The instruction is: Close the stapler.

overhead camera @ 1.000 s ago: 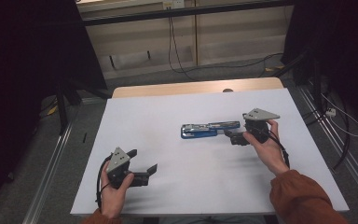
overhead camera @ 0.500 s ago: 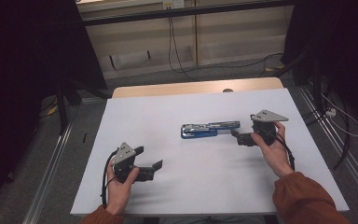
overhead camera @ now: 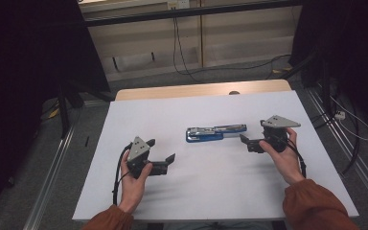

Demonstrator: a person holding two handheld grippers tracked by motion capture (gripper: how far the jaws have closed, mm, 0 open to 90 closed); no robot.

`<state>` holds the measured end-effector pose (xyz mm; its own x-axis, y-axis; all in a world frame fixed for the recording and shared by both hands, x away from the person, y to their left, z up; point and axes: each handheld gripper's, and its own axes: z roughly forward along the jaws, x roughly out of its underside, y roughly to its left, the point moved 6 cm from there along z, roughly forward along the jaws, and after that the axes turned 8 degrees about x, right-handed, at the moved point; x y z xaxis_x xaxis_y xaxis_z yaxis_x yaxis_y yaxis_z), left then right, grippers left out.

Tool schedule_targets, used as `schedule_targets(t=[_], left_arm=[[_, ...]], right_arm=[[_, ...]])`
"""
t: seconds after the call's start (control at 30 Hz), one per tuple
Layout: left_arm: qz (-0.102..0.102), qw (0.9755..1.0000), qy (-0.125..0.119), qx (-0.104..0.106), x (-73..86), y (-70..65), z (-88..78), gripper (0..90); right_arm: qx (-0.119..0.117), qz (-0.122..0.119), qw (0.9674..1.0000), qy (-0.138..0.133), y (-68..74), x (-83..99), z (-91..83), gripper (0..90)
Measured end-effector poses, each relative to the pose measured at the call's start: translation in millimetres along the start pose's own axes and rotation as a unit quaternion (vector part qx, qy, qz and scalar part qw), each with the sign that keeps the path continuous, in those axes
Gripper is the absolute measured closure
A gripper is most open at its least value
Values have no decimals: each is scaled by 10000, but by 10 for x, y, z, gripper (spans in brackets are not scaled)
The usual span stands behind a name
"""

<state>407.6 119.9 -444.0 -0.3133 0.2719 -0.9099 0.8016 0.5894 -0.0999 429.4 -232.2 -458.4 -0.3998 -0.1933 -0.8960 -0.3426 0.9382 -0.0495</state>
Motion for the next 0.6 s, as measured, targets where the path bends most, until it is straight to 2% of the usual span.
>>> schedule_targets(t=[0.13, 0.23, 0.3, 0.37, 0.4, 0.47, 0.53, 0.6], left_arm=[[-13, 10000, 64, -27, -26, 49, 93, 79], [-65, 10000, 4, 18, -82, 74, 158, 79], [-74, 10000, 8, -64, -113, 93, 207, 73], [-4, 10000, 76, 0, -141, 93, 259, 73], [49, 9999, 111, -41, -152, 98, 275, 72], [72, 10000, 38, -6, -181, 92, 310, 72], [85, 9999, 74, 28, -201, 95, 349, 70], [197, 9998, 63, 64, -230, 96, 391, 69]], right_arm=[[-12, 19, 10000, 27, 0, 20, 27, 29], [-66, 88, 9999, 24, 7, 22, 26, 25], [-107, 117, 9999, 7, 11, 17, 19, 27], [-106, 77, 9999, -24, 13, 10, 14, 34], [-114, 76, 9999, -40, 13, 8, 10, 34], [-98, 57, 9999, -101, 13, 1, 3, 39], [-78, 28, 9999, -113, 11, 1, 1, 41], [-64, 27, 9999, -84, 7, 13, 6, 40]])
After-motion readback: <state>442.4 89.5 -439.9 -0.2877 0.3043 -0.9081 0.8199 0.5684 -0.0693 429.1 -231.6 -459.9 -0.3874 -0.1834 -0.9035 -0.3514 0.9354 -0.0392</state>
